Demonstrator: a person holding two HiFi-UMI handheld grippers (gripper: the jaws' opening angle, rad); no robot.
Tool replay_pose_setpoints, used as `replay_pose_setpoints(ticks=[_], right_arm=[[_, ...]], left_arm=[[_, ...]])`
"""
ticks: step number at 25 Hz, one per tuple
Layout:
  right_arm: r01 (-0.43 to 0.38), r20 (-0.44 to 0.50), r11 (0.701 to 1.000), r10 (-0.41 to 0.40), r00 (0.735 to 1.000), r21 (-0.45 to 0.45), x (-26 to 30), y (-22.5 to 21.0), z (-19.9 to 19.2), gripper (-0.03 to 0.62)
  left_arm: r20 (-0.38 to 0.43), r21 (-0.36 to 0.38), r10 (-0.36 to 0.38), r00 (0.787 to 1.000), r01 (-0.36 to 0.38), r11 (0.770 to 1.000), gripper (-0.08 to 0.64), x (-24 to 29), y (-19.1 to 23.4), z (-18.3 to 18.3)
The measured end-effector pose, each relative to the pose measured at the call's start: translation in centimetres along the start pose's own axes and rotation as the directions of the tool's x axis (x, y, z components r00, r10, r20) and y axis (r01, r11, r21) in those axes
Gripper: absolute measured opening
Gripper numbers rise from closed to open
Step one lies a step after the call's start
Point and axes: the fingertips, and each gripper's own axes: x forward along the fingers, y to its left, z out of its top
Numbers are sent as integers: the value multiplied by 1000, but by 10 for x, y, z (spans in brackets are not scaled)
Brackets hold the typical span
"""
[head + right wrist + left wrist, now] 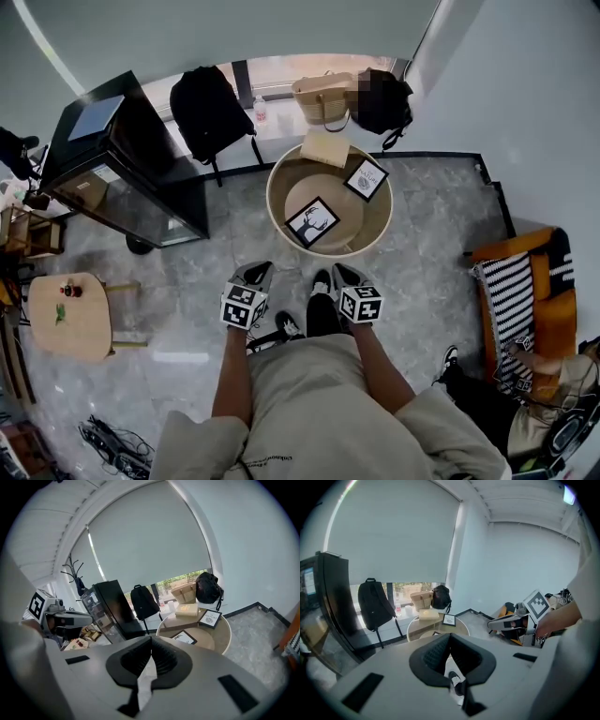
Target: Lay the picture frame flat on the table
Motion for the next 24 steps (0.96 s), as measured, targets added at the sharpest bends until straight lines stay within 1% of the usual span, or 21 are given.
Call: replay_pose_setpoints(ticks=[7, 17, 21, 24], right_arm=[[2, 8, 1000, -2, 1000, -17, -4, -1, 3, 34], [6, 9, 999, -6, 1000, -33, -7, -4, 12, 34], [1, 5, 999, -1, 1000, -47, -3, 1, 13, 34], [-1, 6, 999, 1, 1000, -54, 1, 7, 14, 34]], left_arm=[[-6, 24, -17, 1000, 17, 1000, 21, 5, -7, 1], [-3, 26, -41, 999, 41, 999, 21, 7, -9, 8], [-5, 26, -56, 998, 56, 998, 21, 6, -6, 8], [-15, 12, -69, 997, 70, 998, 21, 5, -2, 6]])
